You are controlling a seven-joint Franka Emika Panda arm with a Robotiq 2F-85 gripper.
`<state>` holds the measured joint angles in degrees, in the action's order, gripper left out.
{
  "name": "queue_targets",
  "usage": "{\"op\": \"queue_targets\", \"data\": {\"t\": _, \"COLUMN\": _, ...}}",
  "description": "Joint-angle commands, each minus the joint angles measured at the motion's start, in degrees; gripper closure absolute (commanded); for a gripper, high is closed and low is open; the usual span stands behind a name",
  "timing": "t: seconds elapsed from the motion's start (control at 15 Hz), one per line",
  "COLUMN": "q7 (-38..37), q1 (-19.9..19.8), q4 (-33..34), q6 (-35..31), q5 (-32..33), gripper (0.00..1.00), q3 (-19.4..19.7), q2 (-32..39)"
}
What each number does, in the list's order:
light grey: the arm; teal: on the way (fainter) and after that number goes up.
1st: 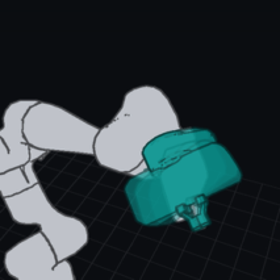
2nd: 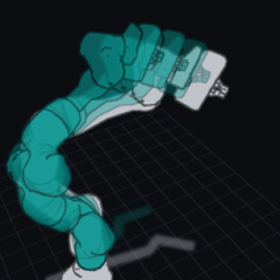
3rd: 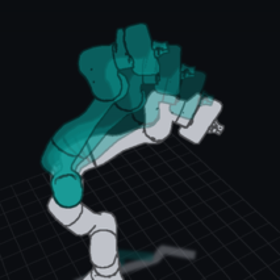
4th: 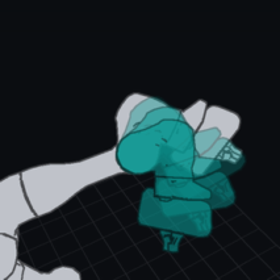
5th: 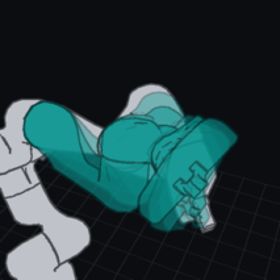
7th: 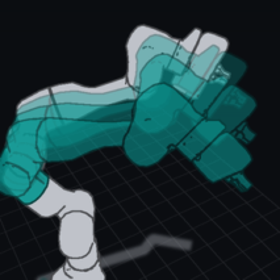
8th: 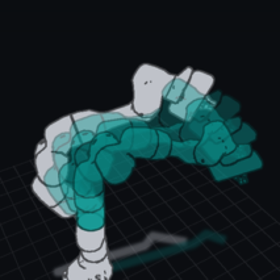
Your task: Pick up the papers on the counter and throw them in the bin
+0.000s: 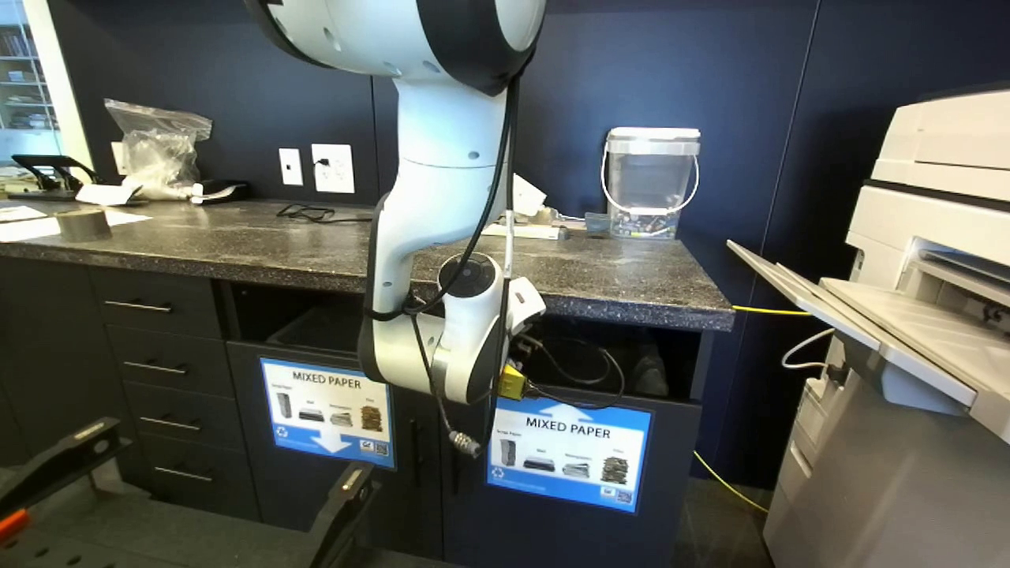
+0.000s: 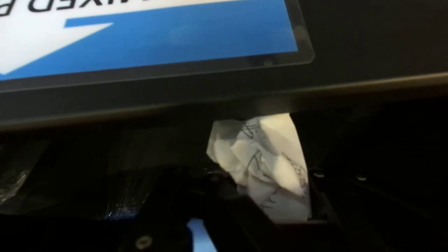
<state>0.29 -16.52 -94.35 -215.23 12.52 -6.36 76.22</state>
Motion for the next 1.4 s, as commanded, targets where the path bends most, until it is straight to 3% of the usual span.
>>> {"op": "queue_targets", "data": {"t": 0.0, "q7": -2.0, "q1": 1.1, "q4": 4.1, "q6": -0.5, "q5": -0.7, "gripper": 0.6, "q3": 1.1, "q2": 2.1}}
{"op": "queue_targets", "data": {"t": 0.53, "q7": -1.1, "q1": 3.1, "q4": 3.0, "q6": -1.1, "q5": -2.1, "gripper": 0.02, "q3": 2.8, "q2": 1.6}}
{"op": "queue_targets", "data": {"t": 0.67, "q7": -1.2, "q1": 1.9, "q4": 1.3, "q6": 0.2, "q5": 0.1, "gripper": 0.0, "q3": 2.7, "q2": -0.3}}
{"op": "queue_targets", "data": {"t": 1.33, "q7": 3.0, "q1": 6.8, "q4": -13.6, "q6": 5.4, "q5": -1.1, "gripper": 0.0, "q3": 8.6, "q2": -13.5}}
